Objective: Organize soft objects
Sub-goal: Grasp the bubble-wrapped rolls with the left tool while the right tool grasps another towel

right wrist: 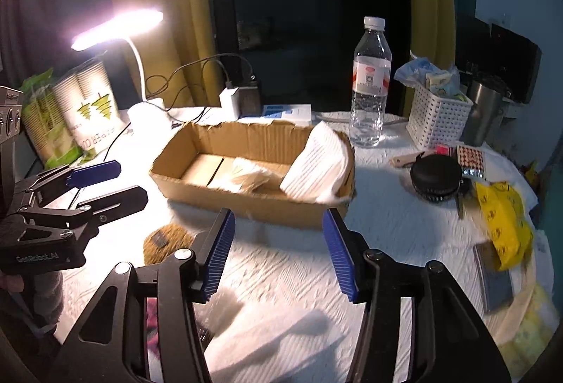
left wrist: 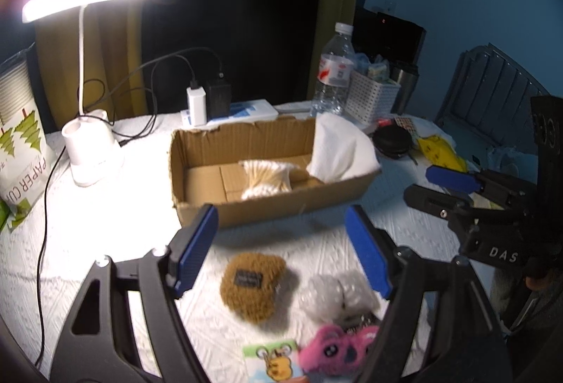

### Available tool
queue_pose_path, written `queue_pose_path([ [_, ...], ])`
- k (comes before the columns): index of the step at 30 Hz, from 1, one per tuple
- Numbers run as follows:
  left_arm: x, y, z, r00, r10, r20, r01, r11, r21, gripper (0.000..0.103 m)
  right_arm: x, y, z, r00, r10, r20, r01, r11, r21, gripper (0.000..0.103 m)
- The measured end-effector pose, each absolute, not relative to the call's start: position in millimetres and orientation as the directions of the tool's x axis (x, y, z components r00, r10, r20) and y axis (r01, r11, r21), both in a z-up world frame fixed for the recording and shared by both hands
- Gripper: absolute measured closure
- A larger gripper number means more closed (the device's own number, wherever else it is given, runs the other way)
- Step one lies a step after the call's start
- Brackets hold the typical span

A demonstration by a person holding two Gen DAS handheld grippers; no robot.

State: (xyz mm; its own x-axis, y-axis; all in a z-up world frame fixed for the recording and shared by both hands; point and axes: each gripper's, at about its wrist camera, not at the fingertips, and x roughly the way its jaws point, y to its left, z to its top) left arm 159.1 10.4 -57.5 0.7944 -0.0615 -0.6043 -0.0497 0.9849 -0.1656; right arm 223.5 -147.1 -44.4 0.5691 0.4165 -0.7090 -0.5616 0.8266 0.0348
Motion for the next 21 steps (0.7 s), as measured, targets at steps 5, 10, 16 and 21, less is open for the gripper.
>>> queue_pose_path([
  [5, 147, 0, -68, 0.777, -0.068, -0.626, -0.042, 0.986, -0.16, 0.027, 205, -153, -54, 0.556, 0.414, -0.721, -0.56, 0.827, 0.044, 0.046],
  [10, 141, -5, -82, 0.752, -0.087, -0.653, -0.042, 0.983, -0.179, 0.013, 193, -159, -72, 0.53, 0.414, -0.74, -0.558, 0.828, 0.064, 0.037],
  [16, 139, -17, -95, 0.731, -0.082, -0.677, -0.037, 0.987, -0.159, 0.013, 191, -167, -97, 0.481, 0.414, -0.773, -0.556, 0.826, 0.096, 0.036],
  [21, 145, -25, -106, 0.702, -0.068, -0.708, -0.043, 0.99, -0.137, 0.013, 195, -169, -118, 0.439, 0.411, -0.799, -0.551, 0.826, 0.122, 0.036],
])
